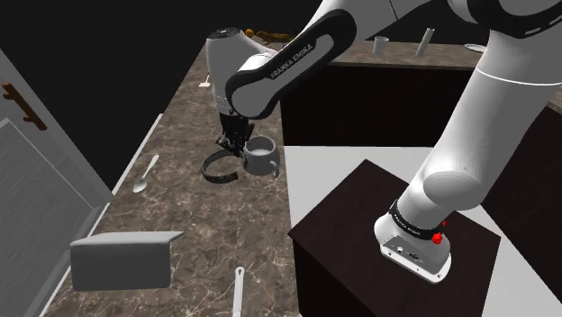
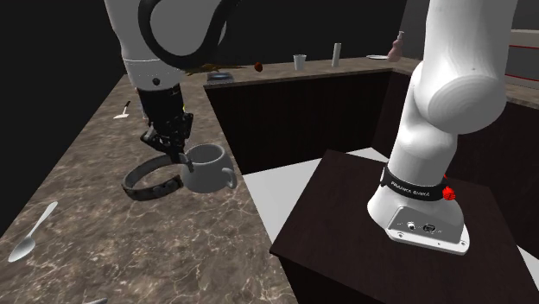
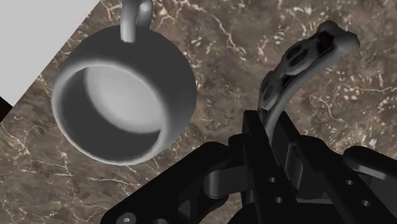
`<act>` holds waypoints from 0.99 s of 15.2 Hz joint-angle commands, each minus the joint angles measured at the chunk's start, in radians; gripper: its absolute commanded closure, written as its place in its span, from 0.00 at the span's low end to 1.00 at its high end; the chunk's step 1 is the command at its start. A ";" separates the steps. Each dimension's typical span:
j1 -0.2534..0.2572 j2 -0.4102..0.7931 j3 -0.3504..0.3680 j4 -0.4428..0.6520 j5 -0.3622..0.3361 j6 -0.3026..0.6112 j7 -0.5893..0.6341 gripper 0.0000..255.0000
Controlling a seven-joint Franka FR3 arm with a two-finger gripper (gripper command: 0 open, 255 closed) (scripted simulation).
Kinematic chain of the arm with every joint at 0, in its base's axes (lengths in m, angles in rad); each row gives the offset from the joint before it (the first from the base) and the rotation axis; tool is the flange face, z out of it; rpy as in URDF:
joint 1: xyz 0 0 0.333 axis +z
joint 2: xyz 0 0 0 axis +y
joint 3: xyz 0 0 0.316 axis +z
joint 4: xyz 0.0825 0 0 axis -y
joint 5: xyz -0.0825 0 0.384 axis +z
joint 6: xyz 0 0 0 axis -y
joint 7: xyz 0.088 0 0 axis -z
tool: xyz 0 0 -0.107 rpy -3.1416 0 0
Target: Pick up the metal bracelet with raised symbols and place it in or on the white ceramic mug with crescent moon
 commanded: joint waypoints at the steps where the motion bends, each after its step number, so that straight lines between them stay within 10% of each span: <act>1: -0.023 -0.017 -0.014 -0.016 0.011 0.002 -0.043 1.00; 15: -0.201 -0.059 -0.162 -0.077 0.047 0.041 -0.391 1.00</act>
